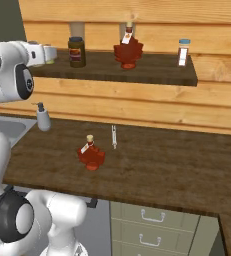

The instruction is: Put the shaker and condiment bottle from the counter next to their counterparts in the cabinet.

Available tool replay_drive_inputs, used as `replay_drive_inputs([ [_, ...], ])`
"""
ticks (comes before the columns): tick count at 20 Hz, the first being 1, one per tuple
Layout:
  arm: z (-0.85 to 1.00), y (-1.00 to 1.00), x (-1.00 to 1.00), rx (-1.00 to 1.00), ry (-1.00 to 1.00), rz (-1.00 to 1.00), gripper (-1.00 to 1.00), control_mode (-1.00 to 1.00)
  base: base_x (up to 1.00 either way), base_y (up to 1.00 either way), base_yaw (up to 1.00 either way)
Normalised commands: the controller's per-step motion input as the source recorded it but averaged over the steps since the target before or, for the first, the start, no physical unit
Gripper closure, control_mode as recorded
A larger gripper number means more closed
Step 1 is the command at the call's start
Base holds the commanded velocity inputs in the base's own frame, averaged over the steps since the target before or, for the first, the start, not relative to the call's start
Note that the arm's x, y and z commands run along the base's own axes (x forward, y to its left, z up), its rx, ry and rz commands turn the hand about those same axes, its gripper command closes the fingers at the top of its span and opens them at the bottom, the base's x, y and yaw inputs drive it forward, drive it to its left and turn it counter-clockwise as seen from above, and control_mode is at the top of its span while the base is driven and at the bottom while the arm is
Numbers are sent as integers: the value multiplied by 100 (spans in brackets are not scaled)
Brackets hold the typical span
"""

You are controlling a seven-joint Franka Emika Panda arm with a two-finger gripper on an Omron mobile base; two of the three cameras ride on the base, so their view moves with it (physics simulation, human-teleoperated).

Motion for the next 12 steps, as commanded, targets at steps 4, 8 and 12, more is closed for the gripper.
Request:
replay_drive_inputs([
  [4, -3, 2, 53, 0, -1, -4, 100, -100, 0, 0, 0],
  [8, -12, 17, 34, 0, 0, -1, 100, -100, 0, 0, 0],
  [12, -14, 20, 20, 0, 1, 0, 100, -100, 0, 0, 0],
])
